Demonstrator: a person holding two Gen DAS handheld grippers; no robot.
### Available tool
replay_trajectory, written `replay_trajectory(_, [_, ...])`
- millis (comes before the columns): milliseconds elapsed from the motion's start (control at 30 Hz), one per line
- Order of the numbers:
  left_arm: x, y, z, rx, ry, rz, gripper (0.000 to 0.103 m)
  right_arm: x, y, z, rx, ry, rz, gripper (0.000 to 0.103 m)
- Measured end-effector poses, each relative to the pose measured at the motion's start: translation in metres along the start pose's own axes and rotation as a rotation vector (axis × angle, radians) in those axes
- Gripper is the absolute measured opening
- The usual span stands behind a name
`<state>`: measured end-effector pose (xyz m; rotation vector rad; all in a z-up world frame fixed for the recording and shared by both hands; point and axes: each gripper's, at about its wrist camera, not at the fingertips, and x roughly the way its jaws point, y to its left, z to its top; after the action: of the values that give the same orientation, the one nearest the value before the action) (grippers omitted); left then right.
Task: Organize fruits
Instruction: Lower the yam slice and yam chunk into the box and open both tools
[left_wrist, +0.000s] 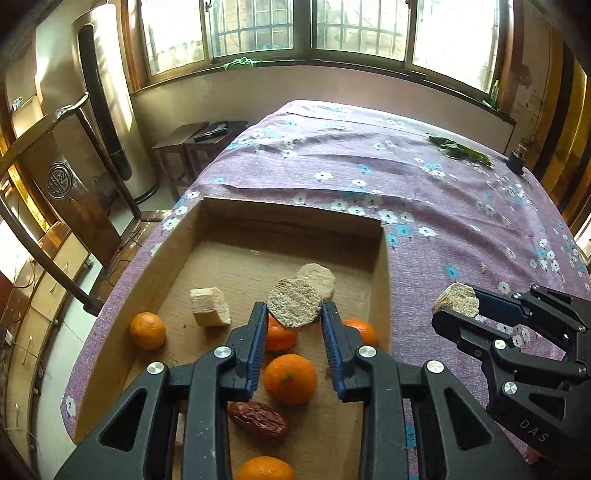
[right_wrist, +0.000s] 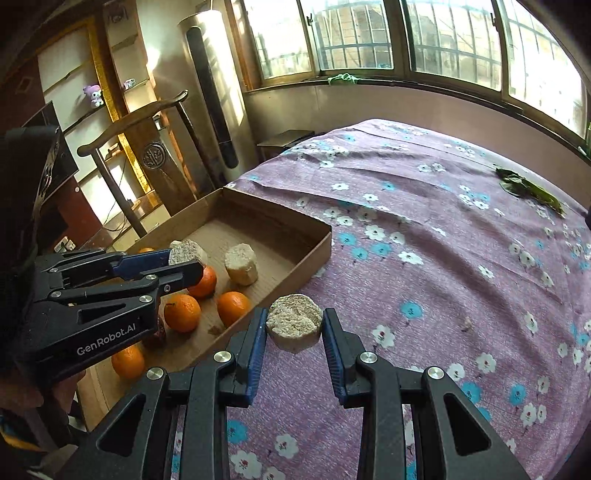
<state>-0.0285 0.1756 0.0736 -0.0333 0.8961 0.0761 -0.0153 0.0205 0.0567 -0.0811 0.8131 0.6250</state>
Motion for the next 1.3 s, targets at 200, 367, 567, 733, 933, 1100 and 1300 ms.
replay_trajectory(200, [0.020, 0.040, 0.018, -0.082, 0.043, 0.008, 0.029, 0.025, 0.016, 0.027, -0.052, 0.007, 0.024, 0.033])
replay_trajectory(367, [0.041, 0.056, 0.024, -0.120, 0.092, -0.006, 0.029, 0.059, 0.019, 0.047, -0.078, 0.045, 0.025, 0.033])
replay_trajectory(567, [0.051, 0.056, 0.033, -0.121, 0.089, -0.009, 0.029, 0.090, 0.015, 0.061, -0.078, 0.071, 0.016, 0.033])
replay_trajectory(733, [0.057, 0.055, 0.041, -0.112, 0.089, -0.001, 0.029, 0.099, 0.013, 0.067, -0.068, 0.071, 0.013, 0.033])
replay_trajectory(933, [0.064, 0.051, 0.044, -0.103, 0.097, -0.001, 0.029, 0.105, 0.013, 0.067, -0.068, 0.081, 0.013, 0.033])
replay_trajectory(1100, [0.062, 0.050, 0.044, -0.100, 0.098, -0.011, 0.029, 0.106, 0.013, 0.062, -0.067, 0.094, 0.023, 0.033])
replay_trajectory(1300, [0.055, 0.057, 0.038, -0.121, 0.101, -0.043, 0.029, 0.097, 0.014, 0.055, -0.072, 0.088, 0.040, 0.033])
